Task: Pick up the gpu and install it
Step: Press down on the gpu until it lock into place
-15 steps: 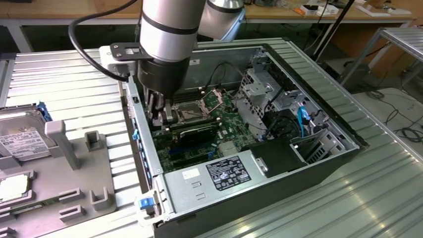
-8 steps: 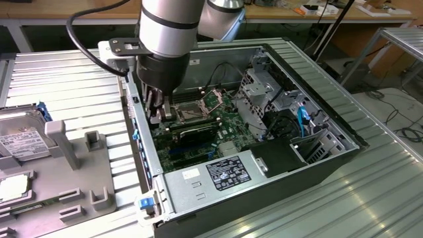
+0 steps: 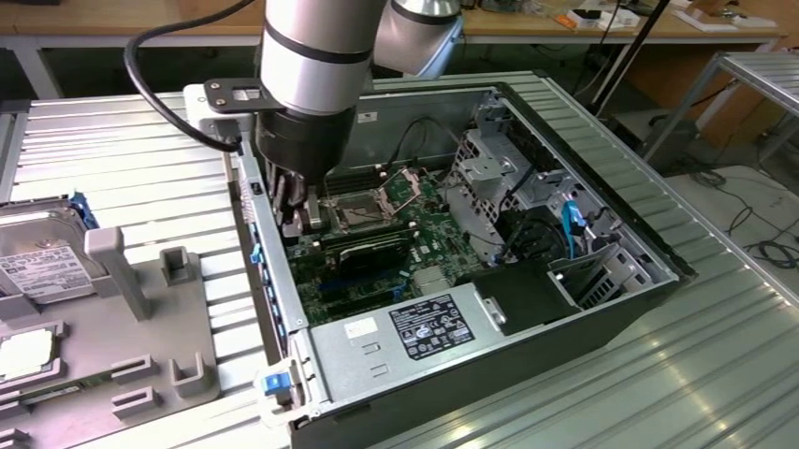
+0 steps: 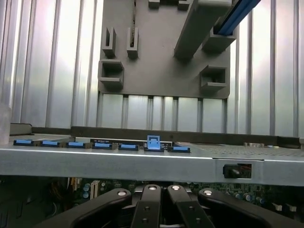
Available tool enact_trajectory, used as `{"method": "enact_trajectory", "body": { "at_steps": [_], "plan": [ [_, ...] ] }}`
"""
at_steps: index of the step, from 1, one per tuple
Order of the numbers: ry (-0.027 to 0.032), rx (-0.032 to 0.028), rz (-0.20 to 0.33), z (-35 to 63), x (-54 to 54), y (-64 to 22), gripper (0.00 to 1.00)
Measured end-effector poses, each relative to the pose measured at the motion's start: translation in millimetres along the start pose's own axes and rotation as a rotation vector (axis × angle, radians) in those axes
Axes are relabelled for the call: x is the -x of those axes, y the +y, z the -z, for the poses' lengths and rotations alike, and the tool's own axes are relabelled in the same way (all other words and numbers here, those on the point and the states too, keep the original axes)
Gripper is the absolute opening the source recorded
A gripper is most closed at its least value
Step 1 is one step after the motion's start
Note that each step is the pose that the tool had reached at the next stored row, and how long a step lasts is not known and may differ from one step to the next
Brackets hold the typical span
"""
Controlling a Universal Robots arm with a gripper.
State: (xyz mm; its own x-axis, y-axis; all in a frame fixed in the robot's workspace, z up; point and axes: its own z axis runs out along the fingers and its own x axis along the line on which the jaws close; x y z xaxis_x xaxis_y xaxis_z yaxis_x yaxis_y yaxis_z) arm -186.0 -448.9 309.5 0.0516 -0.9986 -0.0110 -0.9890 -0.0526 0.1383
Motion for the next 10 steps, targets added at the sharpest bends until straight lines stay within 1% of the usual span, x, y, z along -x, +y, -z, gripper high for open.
{"method": "enact_trajectory", "body": {
  "at_steps": [1,2,3,4,7,8,9,10],
  "plan": [
    [-0.0005,-0.0004,0.0,-0.5,-0.1,-0.1,0.11],
    [-0.0023,-0.0061,0.001,-3.2,-0.7,-0.4,0.11],
    [-0.0032,-0.0068,0.001,-3.3,-0.1,-1.0,0.11],
    [-0.0055,-0.0091,0.001,-3.6,0.1,-1.4,0.11],
    [-0.0081,-0.0133,0.001,-0.2,1.3,-2.4,0.11],
    [-0.0079,-0.0141,0.001,0.9,1.7,-2.5,0.11],
    [-0.0063,-0.0146,0.001,3.8,2.8,-2.2,0.11],
    [-0.0059,-0.0147,0.001,6.2,4.0,-2.2,0.11]
  ]
}}
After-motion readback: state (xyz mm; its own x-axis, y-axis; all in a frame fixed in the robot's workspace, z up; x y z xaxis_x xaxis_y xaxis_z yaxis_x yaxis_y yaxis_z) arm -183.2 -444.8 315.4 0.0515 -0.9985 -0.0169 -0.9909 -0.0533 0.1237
